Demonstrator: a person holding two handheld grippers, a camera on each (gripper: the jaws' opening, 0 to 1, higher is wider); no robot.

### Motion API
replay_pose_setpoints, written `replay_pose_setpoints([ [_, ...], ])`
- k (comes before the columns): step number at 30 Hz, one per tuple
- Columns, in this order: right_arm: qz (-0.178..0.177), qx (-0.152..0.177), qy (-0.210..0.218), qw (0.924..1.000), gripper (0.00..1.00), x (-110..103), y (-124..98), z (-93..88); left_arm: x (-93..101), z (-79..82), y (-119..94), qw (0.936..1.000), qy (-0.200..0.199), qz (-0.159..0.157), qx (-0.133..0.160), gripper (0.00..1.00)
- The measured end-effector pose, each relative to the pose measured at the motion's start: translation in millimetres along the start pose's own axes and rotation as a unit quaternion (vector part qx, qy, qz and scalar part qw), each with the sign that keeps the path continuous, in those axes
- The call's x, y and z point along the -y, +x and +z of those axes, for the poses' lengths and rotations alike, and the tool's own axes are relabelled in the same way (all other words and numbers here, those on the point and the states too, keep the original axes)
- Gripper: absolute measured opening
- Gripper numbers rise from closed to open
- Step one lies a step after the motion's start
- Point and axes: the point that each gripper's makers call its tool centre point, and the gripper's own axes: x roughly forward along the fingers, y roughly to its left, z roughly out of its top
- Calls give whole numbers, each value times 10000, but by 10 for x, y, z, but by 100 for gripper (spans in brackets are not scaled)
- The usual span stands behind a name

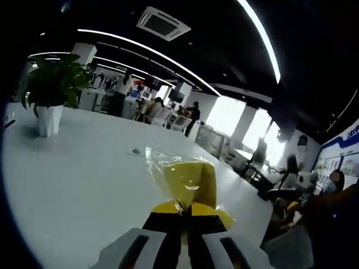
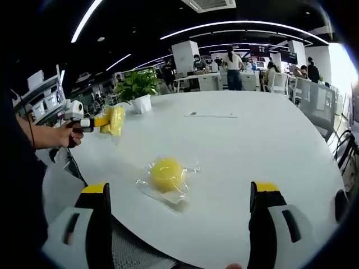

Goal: Compare the silicone blocks by pressing each to a similar depth, holding the contact briefly, and releasing to observe deformation and rebound differences across the visible hardness samples.

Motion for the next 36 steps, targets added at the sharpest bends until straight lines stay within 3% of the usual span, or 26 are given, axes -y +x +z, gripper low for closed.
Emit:
replay_pose_setpoints([
  [6,102,234,-79,9996,97,-89,-34,302,179,293,-115,9991,143,-146,360,0],
  [10,162,448,-93,9988,97,-153,-63,492,258,401,-167,9986,216,-194,451,0],
  [12,366,715,27,9968,97,-259,-76,643,280,432,-187,9987,208,-191,436,0],
  [17,456,794,-228,9955,97,-390,-68,877,459,560,-241,9965,400,-361,644,0],
  [27,877,1189,-380,9883,97,-738,-19,1393,745,630,-335,9938,626,-553,740,0],
  [33,1173,1138,-624,9846,97,-976,107,1494,893,573,-342,9927,819,-533,705,0],
  [36,1489,1219,-824,9778,97,-1174,165,1521,980,539,-340,9922,870,-525,716,0],
])
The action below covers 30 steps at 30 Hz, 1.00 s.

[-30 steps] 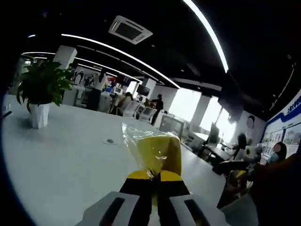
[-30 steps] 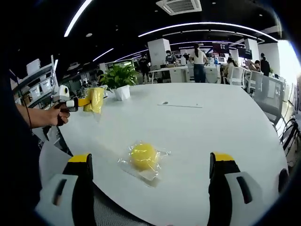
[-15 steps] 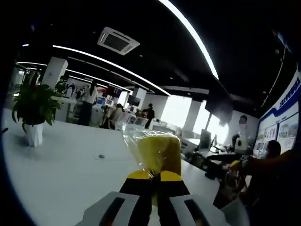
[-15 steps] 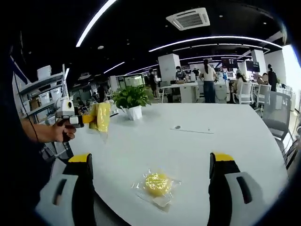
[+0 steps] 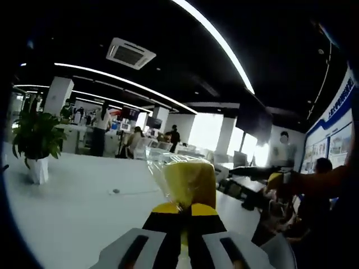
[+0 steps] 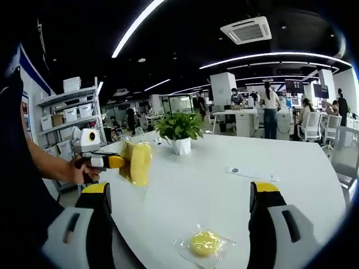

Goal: Compare the silicone blocks by pressing each to a similar depth, holding the contact briefly, and releasing to observe deformation and rebound differences across the visible hardness samples.

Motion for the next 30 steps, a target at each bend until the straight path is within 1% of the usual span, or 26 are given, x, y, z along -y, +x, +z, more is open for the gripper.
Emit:
replay_pose_setpoints([
  [1,52,-13,3,10000,96,-26,33,2,24,4,4,10000,12,-9,9,0],
  [2,108,4,-54,9999,93,-68,71,19,66,19,6,10000,43,-42,39,0],
  [3,157,-13,-81,9998,85,-95,97,26,93,32,10,9999,87,-52,58,0],
  [4,205,-4,-64,9998,82,-120,124,37,114,39,13,9999,94,-74,65,0],
  [5,304,51,-16,9995,80,-159,172,68,171,43,27,9997,120,-179,77,0],
  [6,354,117,8,9993,80,-189,207,100,199,38,38,9996,175,-203,74,0],
  [8,466,134,57,9988,77,-247,277,136,225,4,64,9996,135,-229,31,0],
  [10,672,62,125,9976,71,-354,353,145,262,-11,85,9996,65,-284,40,0],
  [11,835,-58,177,9963,68,-420,396,119,308,-11,96,9993,-38,-375,42,0],
  [13,1021,-109,248,9944,66,-495,473,107,351,-7,107,9990,-59,-438,63,0],
  [15,1180,-149,340,9923,60,-559,535,96,383,-16,122,9989,-44,-458,46,0],
  [20,1376,-116,592,9886,55,-626,652,90,443,-50,132,9985,-93,-529,55,0],
  [22,1416,-112,646,9878,51,-635,672,88,448,-72,136,9986,-127,-512,25,0],
  [25,1431,-147,610,9877,45,-625,668,58,458,-77,139,9986,-140,-511,16,0],
  [26,1448,-125,682,9870,44,-617,653,42,465,-74,141,9985,-145,-529,20,0],
  [27,1515,-115,762,9855,40,-627,641,30,471,-67,146,9985,-127,-540,27,0],
  [30,1518,-89,742,9856,30,-619,643,13,462,-69,163,9984,-106,-547,42,0],
])
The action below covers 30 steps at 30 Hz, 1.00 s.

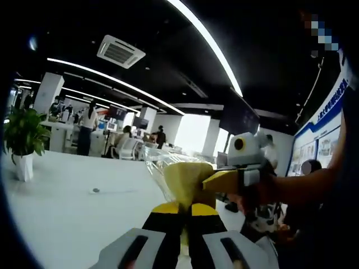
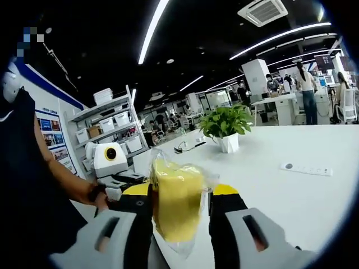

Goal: Compare the silicone blocks by pressing each to a similar depth, holding the contact briefly, and releasing to observe deformation and rebound differences across the visible hardness samples.

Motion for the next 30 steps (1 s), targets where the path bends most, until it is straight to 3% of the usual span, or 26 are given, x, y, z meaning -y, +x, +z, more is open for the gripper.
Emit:
replay_pose_setpoints([
  [6,95,24,-51,9999,25,-54,39,44,-7,9,-29,10000,-57,-5,17,0],
  [12,297,-92,-472,9984,11,-199,44,94,49,62,-65,9998,154,-75,-111,1],
  [15,313,-70,-453,9985,6,-194,50,104,40,81,-44,9996,238,-44,-159,1],
  [23,435,24,-330,9985,0,-199,79,131,9,97,-46,9987,421,-53,-282,2],
  [27,364,49,-277,9989,0,-173,126,107,-53,82,-61,9990,290,-1,-336,2],
  [30,358,48,-211,9991,0,-174,147,145,-72,105,-66,9992,368,0,-180,3],
])
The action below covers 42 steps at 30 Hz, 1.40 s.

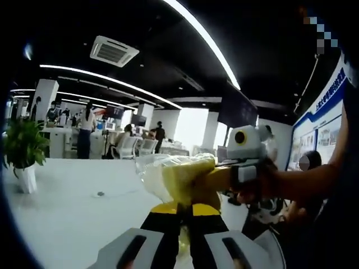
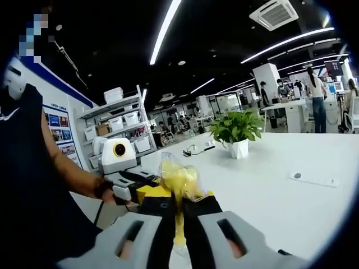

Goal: Compare the silicone blocks by pressing each to a similar depth, holding the contact briefly, and releasing to observe deformation and rebound differences across the visible hardness samples.

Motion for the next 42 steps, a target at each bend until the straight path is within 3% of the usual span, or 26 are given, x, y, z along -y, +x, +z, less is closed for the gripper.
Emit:
replay_pose_setpoints([
  [1,-60,-17,-114,9999,0,18,28,13,-26,11,9,9999,134,77,56,3],
  [7,-1,-80,-186,9998,0,19,41,32,-54,35,12,9999,-36,50,97,3],
  [8,17,-113,-195,9997,0,16,41,23,-40,16,4,9996,-290,-18,12,2],
  [12,6,-176,52,9998,0,36,62,8,-50,13,-2,9999,-100,24,-43,2],
  [17,-44,-331,40,9994,0,29,80,3,-66,-5,-8,9999,-99,36,-45,2],
  [24,-139,-252,128,9995,0,67,66,3,-78,15,18,9999,-36,45,-101,2],
  [42,-147,-333,-125,9993,0,161,76,40,-128,38,107,9999,17,-61,-106,2],
])
